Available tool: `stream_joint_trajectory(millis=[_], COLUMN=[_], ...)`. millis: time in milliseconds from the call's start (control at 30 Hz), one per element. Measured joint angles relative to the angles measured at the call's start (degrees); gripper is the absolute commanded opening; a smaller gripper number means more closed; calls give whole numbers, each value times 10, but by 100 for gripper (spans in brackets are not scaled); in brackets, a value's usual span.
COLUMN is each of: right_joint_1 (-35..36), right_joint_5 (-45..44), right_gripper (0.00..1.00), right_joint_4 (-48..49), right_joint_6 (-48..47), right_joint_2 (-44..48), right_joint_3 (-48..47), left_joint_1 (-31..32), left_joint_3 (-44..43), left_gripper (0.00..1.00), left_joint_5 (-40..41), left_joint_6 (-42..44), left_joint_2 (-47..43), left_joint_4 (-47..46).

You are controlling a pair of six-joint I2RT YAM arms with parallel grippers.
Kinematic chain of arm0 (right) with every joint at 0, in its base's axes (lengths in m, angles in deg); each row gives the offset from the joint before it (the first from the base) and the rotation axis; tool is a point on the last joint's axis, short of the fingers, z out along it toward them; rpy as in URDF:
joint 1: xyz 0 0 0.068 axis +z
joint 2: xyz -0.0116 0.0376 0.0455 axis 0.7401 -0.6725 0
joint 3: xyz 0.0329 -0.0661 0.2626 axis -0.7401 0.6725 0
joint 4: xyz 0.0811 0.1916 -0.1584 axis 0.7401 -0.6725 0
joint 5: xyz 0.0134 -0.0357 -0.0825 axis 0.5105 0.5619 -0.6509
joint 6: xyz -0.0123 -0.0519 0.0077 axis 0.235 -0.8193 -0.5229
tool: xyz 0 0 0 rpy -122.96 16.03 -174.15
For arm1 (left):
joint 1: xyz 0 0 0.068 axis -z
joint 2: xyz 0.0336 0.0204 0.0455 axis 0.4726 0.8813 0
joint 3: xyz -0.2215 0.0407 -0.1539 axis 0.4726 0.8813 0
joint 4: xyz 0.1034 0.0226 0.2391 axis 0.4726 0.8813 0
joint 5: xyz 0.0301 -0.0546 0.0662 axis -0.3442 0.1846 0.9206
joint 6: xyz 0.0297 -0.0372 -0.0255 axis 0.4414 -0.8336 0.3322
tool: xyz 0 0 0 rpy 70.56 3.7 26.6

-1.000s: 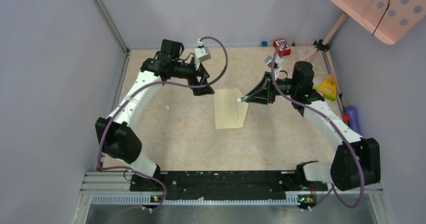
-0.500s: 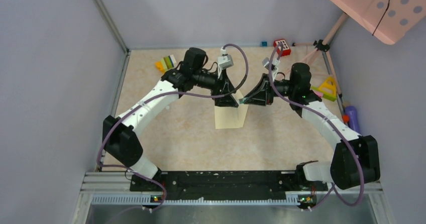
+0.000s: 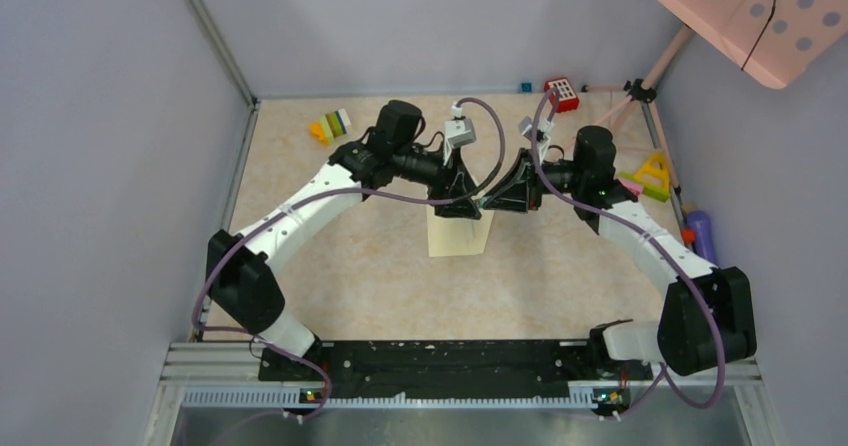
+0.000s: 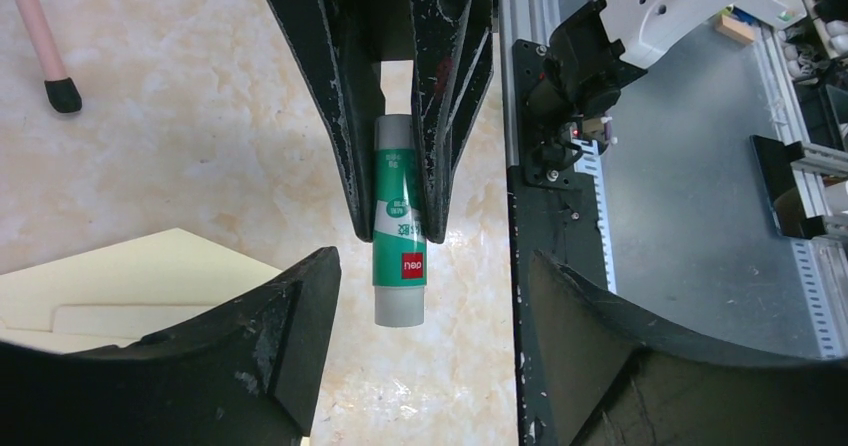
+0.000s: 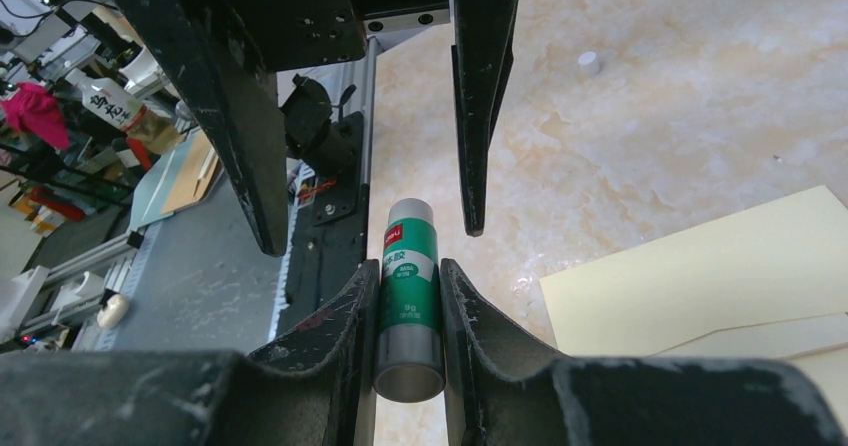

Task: Place the letter into the envelope and seal it
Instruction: Unscrew the solid glue.

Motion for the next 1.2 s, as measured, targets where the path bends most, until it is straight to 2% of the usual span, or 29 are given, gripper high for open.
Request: stream_joint_trajectory(millis=[300, 600, 800, 833, 900, 967, 1033, 1200], right_joint_1=[0, 0, 1, 1, 1, 1, 0, -11], right_joint_5=[2, 5, 13, 13, 13, 13, 14, 19], right_gripper=[0, 0, 0, 3, 16, 33, 45, 58], right_joint_4=[1, 8, 11, 11, 10, 7, -2, -23], right_joint_6=[5, 12, 17, 17, 18, 17, 12, 16], right_joint_2=[0, -1, -1, -2, -3, -3, -3, -3], right_joint_3=[0, 0, 0, 0, 0, 0, 0, -8], left_joint_1=[15, 26, 32, 32, 32, 32, 33, 39], left_joint_3=[0, 0, -1, -1, -2, -2, -2, -2], left_gripper=[63, 43, 15, 10, 3, 0, 0, 0], left_joint_5=[41, 64, 74, 75, 75, 75, 77, 90], left_joint_6=[47, 71, 80, 81, 83, 82, 84, 94], left_joint_2=[0, 0, 5, 5, 6, 7, 7, 7], left_joint_4=[28, 40, 47, 47, 49, 50, 51, 59])
